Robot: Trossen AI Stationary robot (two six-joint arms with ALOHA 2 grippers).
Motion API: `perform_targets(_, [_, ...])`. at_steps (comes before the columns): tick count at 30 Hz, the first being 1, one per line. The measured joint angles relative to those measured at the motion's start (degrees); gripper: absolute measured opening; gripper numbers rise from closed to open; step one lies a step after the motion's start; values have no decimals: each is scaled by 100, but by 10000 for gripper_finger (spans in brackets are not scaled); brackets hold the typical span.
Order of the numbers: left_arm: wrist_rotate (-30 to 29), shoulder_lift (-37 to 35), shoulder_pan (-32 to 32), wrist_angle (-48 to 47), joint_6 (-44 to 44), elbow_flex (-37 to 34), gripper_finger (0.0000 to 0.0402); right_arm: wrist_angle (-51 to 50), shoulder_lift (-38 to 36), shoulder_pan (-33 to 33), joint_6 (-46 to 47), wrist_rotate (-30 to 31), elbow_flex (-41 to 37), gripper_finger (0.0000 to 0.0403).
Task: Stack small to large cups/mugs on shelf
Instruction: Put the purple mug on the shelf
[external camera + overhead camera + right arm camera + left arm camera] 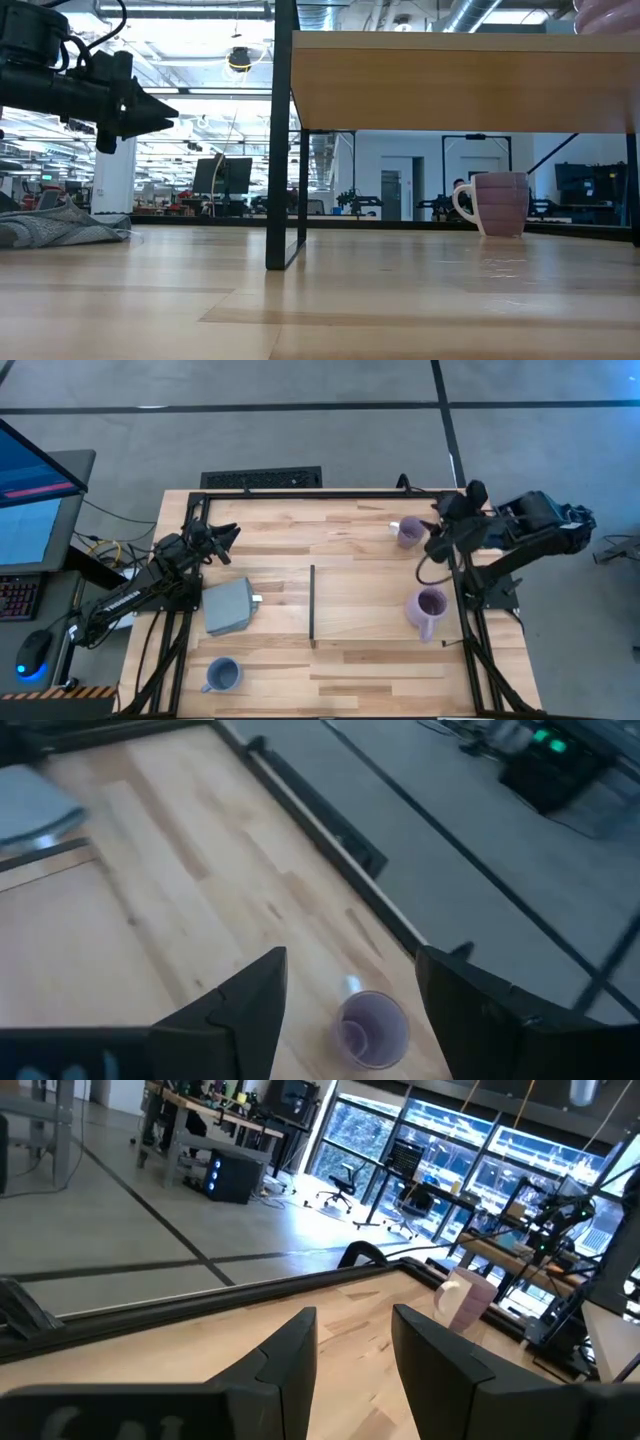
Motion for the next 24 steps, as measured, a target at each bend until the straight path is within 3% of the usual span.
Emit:
perform_targets(15, [-2, 1, -1, 0, -6, 0, 121, 36, 427, -855, -187, 14, 0, 244])
perform_targets(24, [25, 0, 1, -2, 54, -1, 121, 0, 460, -2585, -526, -176, -4, 244])
